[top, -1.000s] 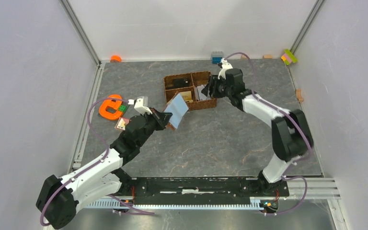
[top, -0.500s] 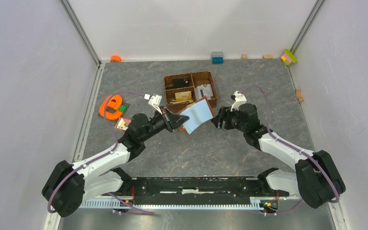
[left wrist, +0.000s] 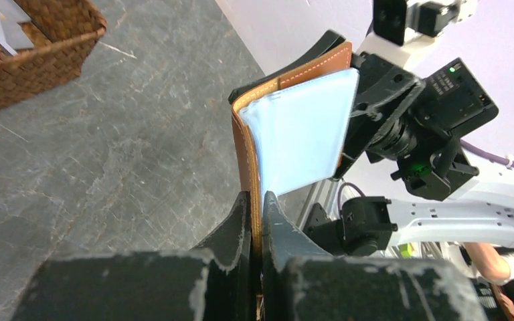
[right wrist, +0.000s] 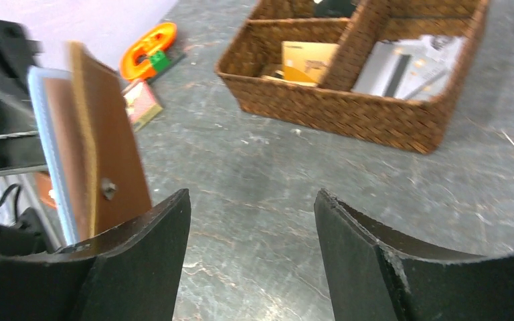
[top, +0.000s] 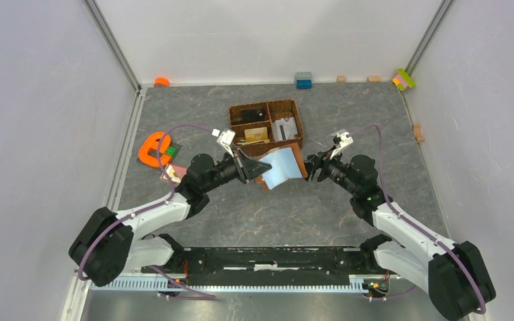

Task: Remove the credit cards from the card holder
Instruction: Close the card holder.

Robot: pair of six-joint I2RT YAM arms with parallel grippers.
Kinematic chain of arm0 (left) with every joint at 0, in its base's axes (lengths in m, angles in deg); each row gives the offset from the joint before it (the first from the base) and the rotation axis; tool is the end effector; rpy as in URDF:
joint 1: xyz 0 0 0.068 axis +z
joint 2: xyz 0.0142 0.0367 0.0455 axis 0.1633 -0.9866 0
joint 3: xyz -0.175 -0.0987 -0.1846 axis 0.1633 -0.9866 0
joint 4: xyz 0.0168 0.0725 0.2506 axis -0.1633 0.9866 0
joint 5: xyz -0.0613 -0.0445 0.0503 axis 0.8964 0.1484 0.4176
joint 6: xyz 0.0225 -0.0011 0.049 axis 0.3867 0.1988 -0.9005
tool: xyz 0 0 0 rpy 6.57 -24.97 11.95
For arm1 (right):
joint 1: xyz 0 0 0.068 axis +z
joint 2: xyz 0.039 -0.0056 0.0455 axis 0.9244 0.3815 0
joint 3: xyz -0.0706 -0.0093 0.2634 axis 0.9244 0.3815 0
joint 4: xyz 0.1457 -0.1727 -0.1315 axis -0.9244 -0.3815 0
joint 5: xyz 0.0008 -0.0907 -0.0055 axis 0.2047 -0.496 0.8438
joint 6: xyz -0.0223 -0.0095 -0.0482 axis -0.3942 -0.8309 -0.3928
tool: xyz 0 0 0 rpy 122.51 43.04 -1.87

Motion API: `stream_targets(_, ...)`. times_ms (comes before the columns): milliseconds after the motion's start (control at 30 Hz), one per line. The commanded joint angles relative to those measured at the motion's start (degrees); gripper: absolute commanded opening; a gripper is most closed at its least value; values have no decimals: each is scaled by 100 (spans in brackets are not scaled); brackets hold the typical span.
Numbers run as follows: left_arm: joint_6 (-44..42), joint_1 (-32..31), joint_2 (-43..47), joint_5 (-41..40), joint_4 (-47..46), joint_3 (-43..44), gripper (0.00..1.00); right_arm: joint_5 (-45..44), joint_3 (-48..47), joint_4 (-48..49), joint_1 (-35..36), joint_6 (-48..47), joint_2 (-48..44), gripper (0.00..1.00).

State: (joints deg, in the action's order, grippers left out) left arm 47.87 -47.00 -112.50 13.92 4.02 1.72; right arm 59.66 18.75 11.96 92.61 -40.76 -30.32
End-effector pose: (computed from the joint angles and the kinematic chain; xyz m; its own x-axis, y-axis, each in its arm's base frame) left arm 0.1925 -0.1648 0.2429 -0.6140 -0.3649 -0.6999 0.6003 0.3599 -0.7142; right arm 0.1906 0.1004 0.2292 -0.4051 0.2533 -0.8785 -0.5430 0.7064 0.4541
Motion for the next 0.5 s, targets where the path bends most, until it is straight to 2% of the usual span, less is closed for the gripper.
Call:
stream_targets(0, 218, -27, -116, 357, -300, 267, 5, 869, -12, 956, 130, -18, 39, 72)
stream_targets(267, 254, -27, -178, 426, -295, 315, 6, 1251, -195, 1070, 456, -99, 431, 71)
stream_targets(467, 346, -21, -216, 531, -453, 300, 6, 1945, -201, 1692, 481, 377, 843, 74)
